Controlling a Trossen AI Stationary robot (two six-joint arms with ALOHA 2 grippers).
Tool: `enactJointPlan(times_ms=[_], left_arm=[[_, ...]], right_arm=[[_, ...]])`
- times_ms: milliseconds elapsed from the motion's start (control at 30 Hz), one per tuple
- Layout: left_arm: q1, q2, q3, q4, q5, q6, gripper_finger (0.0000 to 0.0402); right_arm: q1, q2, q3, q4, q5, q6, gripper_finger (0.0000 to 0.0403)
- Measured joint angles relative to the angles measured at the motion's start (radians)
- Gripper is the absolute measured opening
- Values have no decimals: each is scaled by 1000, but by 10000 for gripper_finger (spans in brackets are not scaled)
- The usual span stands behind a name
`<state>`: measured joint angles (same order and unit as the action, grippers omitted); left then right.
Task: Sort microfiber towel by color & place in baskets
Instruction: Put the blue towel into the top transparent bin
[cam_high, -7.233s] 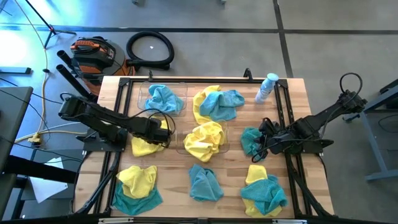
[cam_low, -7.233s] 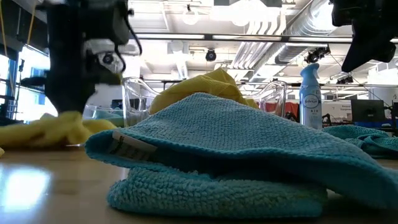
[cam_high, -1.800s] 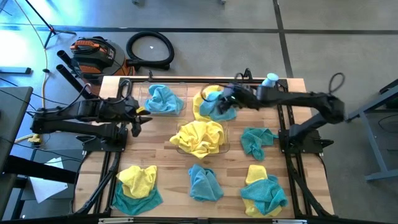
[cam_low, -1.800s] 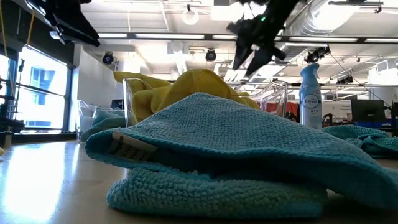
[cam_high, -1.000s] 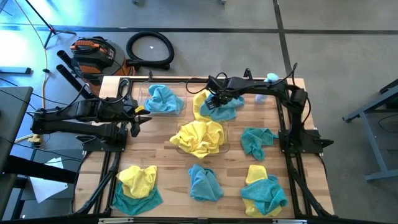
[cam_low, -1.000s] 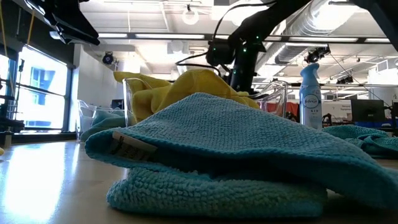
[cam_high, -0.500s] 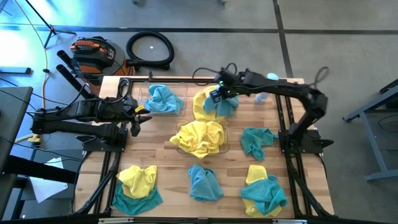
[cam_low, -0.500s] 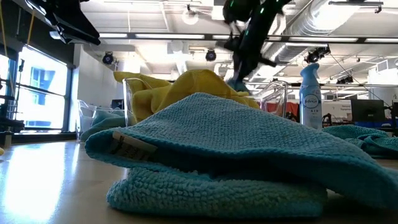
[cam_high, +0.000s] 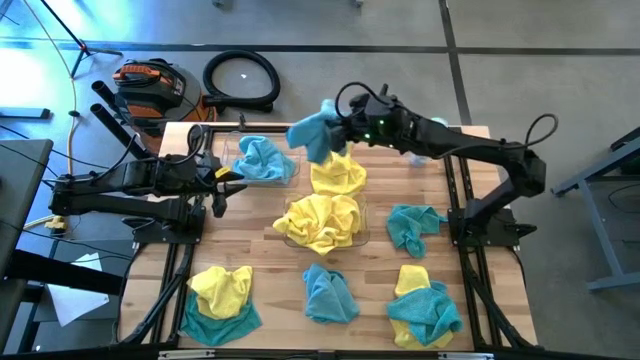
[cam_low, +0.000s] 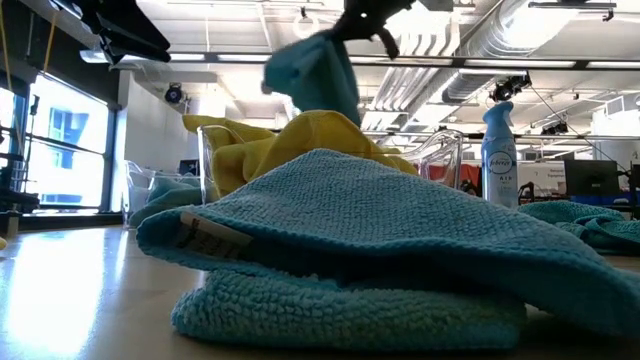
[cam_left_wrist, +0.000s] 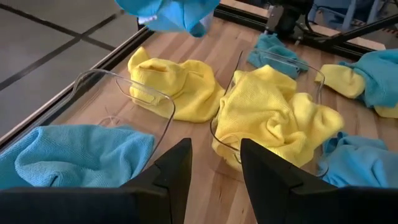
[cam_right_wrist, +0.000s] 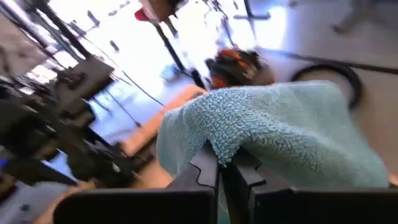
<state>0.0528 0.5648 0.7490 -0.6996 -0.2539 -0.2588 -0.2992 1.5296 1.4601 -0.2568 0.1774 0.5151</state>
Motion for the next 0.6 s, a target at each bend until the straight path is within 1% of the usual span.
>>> enactJointPlan(times_ms=[33,100,200,267,433,533,600], left_arm=[[0,0,0,1,0,0,126],[0,0,0,3,0,0,126],[0,0,0,9,0,1,126],[0,0,0,11,0,1,126],[0,0,0,10,0,1,126],[0,0,0,10,0,1,126],[0,0,0,9,0,1,126]], right_arm=[[1,10,1,42,-9,-1,1],[1,42,34,57,-30,-15,1],[4,116,131,52,-69,-43,0],[9,183,223,32,-91,-71,0],[22,380,510,-93,-140,-134,0],[29,489,662,-112,-181,-140,0],[31,545,746,-136,-182,-132,0]])
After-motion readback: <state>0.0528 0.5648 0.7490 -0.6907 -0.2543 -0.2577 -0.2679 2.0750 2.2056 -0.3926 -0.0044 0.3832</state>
